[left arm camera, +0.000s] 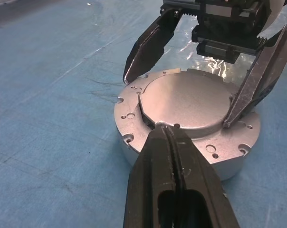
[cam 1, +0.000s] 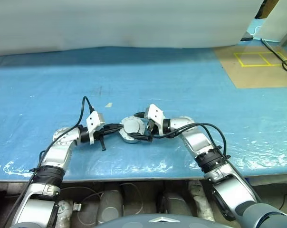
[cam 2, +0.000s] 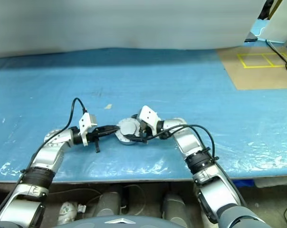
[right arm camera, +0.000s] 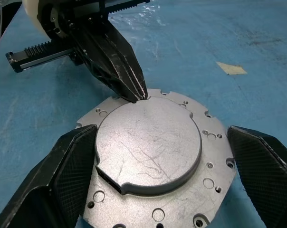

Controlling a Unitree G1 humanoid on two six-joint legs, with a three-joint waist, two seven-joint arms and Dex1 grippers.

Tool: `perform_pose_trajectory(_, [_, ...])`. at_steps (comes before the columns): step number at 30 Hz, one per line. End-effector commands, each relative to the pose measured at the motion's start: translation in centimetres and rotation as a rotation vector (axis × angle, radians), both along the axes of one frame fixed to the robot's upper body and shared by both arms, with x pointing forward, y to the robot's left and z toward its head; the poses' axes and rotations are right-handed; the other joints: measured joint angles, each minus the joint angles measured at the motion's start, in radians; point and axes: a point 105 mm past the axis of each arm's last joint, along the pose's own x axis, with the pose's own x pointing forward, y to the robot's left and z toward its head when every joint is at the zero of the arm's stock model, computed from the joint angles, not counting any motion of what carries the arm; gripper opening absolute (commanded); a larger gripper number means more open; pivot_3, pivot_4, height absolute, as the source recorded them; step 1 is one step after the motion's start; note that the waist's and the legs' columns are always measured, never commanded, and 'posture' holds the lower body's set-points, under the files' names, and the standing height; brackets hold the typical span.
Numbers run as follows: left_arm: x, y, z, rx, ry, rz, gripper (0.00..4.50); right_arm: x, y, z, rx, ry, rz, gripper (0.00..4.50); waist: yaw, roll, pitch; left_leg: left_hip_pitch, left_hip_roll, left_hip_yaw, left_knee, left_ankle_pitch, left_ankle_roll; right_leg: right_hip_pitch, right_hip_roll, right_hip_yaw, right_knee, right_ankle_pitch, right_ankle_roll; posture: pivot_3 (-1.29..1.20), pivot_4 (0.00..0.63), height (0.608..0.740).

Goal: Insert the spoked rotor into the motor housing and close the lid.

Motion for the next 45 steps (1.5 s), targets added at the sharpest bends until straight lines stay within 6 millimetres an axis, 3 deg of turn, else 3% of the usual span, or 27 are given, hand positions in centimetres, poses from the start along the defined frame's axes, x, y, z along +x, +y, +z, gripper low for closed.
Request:
perform_pose_trajectory(1, [0.0,0.2,-0.3,0.025,0.003,-0.007,0.00,0.5,-1.1,-1.1,-0.049,-0.023,-0.064,4.48,0.000,0.000,0.000,-0.001,0.000,0.000,0.000,0.000,0.000,-0.001,0.000,0.000,0.000,0.000,0.000,0.00,0.150,0.740])
perform_pose_trajectory(7, [0.1,0.2,-0.4,0.034,0.003,-0.013,0.00,0.8,-2.0,2.6,0.076,-0.104,-0.097,4.48,0.005,0.000,0.002,-0.003,0.000,0.000,0.000,0.000,0.000,-0.002,0.000,0.000,0.000,0.000,0.000,0.00,0.150,0.740])
perform_pose_trajectory(17, [0.4,0.5,-0.4,0.046,0.000,-0.014,0.00,-0.3,-2.4,7.5,0.330,0.035,-0.131,4.48,0.004,-0.001,0.003,-0.017,0.001,0.000,0.002,0.001,0.000,-0.015,0.000,-0.003,0.003,0.003,0.004,0.00,0.150,0.740])
perform_pose_trajectory(19, [0.4,0.5,-0.4,0.047,-0.003,-0.016,0.00,-0.3,-2.9,7.2,0.345,0.112,-0.157,4.48,0.004,-0.001,0.003,-0.020,0.001,0.000,0.004,0.001,0.000,-0.017,0.000,-0.004,0.004,0.003,0.004,0.00,0.150,0.740])
perform_pose_trajectory(23, [0.5,0.3,-0.3,0.044,-0.007,-0.019,0.00,0.6,-5.7,4.3,0.351,0.448,-0.314,4.48,0.006,-0.001,0.003,-0.020,0.001,0.000,0.006,0.001,0.000,-0.016,0.000,-0.004,0.004,0.003,0.003,0.00,0.150,0.740])
perform_pose_trajectory(26, [0.6,0.4,-0.3,0.046,-0.008,-0.021,0.00,0.3,-7.7,3.0,0.397,0.658,-0.370,4.48,0.008,-0.001,0.003,-0.021,0.001,-0.001,0.008,0.002,-0.002,-0.015,0.000,-0.004,0.004,0.001,0.001,0.00,0.150,0.740])
perform_pose_trajectory(29, [0.6,0.3,-0.3,0.046,-0.009,-0.023,0.00,-0.2,-8.5,1.3,0.394,0.776,-0.411,4.48,0.008,-0.001,0.003,-0.021,0.001,0.000,0.008,0.003,-0.004,-0.015,0.000,-0.004,0.004,0.001,0.001,0.00,0.150,0.740])
perform_pose_trajectory(32, [0.6,0.3,-0.3,0.047,-0.011,-0.025,0.00,-0.5,-7.9,0.6,0.388,0.800,-0.413,4.48,0.006,-0.001,0.003,-0.021,0.001,0.000,0.008,0.003,-0.004,-0.017,0.000,-0.004,0.007,0.001,0.001,0.00,0.150,0.740])
perform_pose_trajectory(38, [0.9,0.2,-0.1,0.049,-0.018,-0.029,0.00,-0.4,-5.5,1.9,0.457,0.794,-0.362,4.48,0.007,-0.001,0.003,-0.020,0.002,-0.001,0.011,0.003,-0.005,-0.018,0.000,-0.004,0.012,0.001,0.000,0.00,0.150,0.740])
perform_pose_trajectory(45, [0.8,0.2,-0.1,0.052,-0.022,-0.034,0.00,-0.7,-4.8,1.4,0.479,0.861,-0.348,4.48,0.009,-0.001,0.003,-0.021,0.001,-0.001,0.012,0.003,-0.005,-0.017,-0.001,-0.004,0.013,0.001,0.000,0.00,0.150,0.740])
